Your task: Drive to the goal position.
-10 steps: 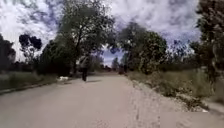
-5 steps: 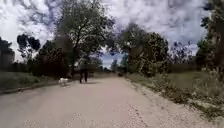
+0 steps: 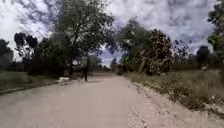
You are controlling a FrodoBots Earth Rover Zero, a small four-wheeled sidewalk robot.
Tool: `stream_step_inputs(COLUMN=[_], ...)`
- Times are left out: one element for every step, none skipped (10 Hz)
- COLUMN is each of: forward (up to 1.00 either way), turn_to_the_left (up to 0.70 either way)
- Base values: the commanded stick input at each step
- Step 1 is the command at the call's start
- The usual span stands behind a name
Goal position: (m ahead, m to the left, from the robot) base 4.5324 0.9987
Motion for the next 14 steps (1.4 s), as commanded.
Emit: stream_step_inputs(forward=[0.85,0.85,0.85,0.85,0.85,0.85,0.85,0.85,0.85,0.85,0.85,0.85,0.85,0.85], turn_to_the_left=[0.0,0.0,0.0,0.0,0.0,0.0,0.0,0.0,0.0,0.0,0.0,0.0,0.0,0.0])
